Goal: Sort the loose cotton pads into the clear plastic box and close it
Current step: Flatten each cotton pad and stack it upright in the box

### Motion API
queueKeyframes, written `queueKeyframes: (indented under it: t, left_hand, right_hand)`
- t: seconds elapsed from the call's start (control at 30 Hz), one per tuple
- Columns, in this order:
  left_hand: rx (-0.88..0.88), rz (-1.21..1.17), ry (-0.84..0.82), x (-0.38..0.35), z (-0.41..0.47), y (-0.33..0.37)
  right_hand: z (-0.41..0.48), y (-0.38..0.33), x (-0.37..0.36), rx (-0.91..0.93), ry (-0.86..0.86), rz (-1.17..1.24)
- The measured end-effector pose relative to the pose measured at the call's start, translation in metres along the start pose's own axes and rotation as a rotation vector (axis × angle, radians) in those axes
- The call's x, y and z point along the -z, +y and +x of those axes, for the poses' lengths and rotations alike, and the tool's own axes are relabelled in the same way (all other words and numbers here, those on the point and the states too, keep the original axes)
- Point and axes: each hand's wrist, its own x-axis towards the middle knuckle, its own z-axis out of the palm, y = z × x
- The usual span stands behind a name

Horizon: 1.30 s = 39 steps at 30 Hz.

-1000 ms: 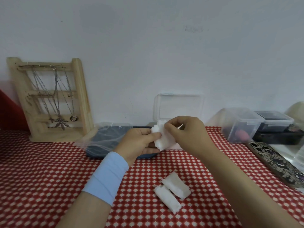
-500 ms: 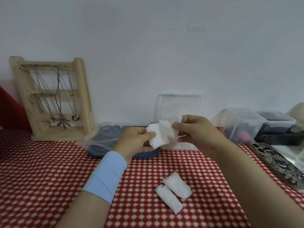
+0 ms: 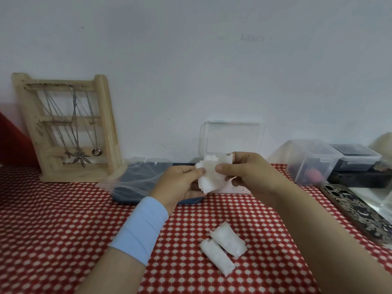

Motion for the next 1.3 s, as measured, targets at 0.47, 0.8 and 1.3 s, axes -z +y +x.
queueKeyframes:
  t: [0.47, 0.8, 1.3]
  left_hand:
    - [0.031, -0.047, -0.07, -0.005, -0.006, 0.002]
    - [0.041, 0.02, -0.116, -0.003, -0.007, 0.002]
    - [0.024, 0.159, -0.139, 0.001, -0.001, -0.003]
  right_hand:
    - [-0.004, -0.004, -0.004, -0.04, 0.066, -0.321]
    - [-0.004, -0.002, -0.006, -0.049, 0.095, -0.461]
    - [0.0, 0.004, 0.002, -0.083, 0.0, -0.283]
